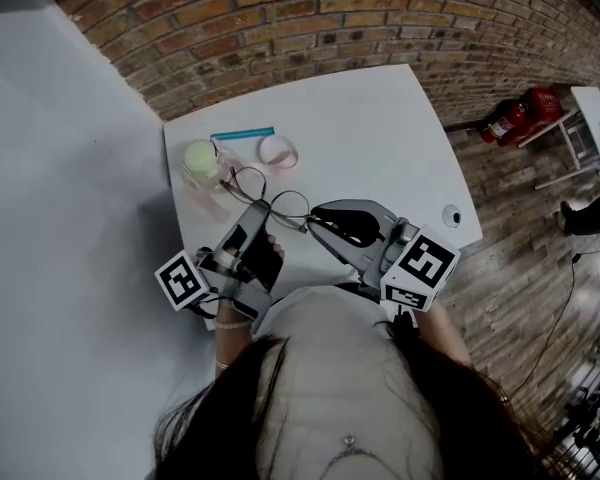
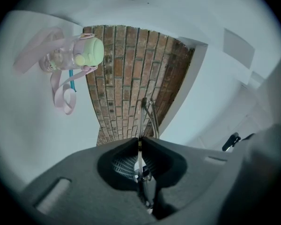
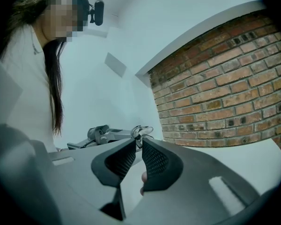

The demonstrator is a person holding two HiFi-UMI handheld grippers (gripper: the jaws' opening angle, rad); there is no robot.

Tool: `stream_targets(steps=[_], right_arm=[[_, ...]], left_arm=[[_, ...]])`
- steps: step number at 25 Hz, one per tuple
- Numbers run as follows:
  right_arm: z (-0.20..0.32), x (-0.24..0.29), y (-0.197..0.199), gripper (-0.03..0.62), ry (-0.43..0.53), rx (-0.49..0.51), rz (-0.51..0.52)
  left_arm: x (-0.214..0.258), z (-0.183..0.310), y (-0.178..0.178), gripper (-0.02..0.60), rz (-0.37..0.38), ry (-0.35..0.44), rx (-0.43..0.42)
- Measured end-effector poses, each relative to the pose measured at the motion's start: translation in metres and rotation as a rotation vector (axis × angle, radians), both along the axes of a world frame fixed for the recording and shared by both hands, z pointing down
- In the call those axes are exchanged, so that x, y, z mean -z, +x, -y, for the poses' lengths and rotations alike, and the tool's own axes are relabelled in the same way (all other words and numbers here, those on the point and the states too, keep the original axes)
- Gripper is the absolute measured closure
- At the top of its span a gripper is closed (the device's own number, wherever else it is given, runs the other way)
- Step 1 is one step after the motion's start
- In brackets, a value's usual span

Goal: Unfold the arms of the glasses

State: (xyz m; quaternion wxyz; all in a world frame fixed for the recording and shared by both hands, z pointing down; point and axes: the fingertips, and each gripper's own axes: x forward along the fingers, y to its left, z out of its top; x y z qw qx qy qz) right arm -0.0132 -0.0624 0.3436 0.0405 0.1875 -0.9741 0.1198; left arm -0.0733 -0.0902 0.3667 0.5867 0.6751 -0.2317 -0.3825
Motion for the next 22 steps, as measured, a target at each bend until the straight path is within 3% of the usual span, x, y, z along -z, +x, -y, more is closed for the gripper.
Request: stream_targets(steps=[22], right_arm=[[0.002,0.018,0.005,0.549,0.018,-0.002,0.058]], left_arm=[[-0.012,-0.001,0.006,0.558,0.049,-0.025,-0.037]])
